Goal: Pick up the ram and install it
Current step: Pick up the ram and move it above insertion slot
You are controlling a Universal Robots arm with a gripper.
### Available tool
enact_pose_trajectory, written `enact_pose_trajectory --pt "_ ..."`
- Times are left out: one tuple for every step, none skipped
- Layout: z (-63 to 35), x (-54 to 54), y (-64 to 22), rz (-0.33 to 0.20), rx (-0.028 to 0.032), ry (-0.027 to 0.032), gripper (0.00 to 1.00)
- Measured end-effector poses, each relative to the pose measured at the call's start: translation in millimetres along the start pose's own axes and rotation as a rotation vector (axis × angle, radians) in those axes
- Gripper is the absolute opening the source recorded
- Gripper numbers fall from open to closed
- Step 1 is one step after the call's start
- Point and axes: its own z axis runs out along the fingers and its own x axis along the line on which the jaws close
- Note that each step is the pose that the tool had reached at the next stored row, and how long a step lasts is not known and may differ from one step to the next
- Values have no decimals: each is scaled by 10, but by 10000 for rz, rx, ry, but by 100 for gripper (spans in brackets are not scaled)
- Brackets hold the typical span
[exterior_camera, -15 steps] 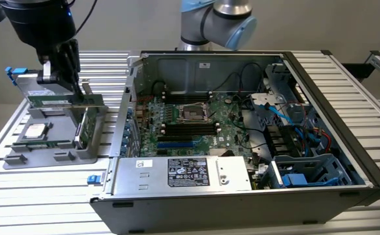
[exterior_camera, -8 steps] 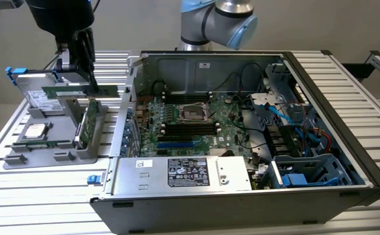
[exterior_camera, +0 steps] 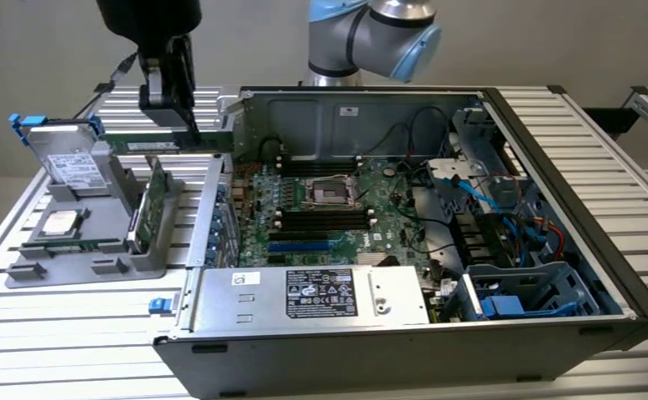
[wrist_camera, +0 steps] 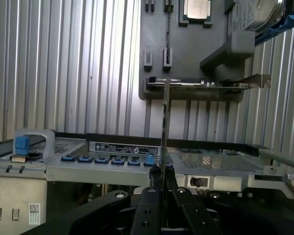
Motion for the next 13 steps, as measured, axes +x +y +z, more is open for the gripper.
enact_pose_trajectory --pt "-8 3 -46 -3 3 -48 13" --pt "-14 5 -89 -5 6 -92 13" --pt "-19 8 -138 -7 8 -142 13" --pt "-22 11 -183 -10 11 -186 13" --pt "-24 13 -226 -13 14 -229 13" --pt "-27 16 -271 -16 16 -270 13" --pt "-29 19 -319 -18 18 -314 13" --pt "-31 21 -365 -23 21 -356 13" --pt "-32 24 -408 -26 23 -390 13" --pt "-33 27 -455 -30 24 -422 13" --pt "-34 29 -501 -33 26 -452 13" --pt "-36 32 -548 -37 28 -479 13" --pt "-36 35 -590 -40 29 -505 13"
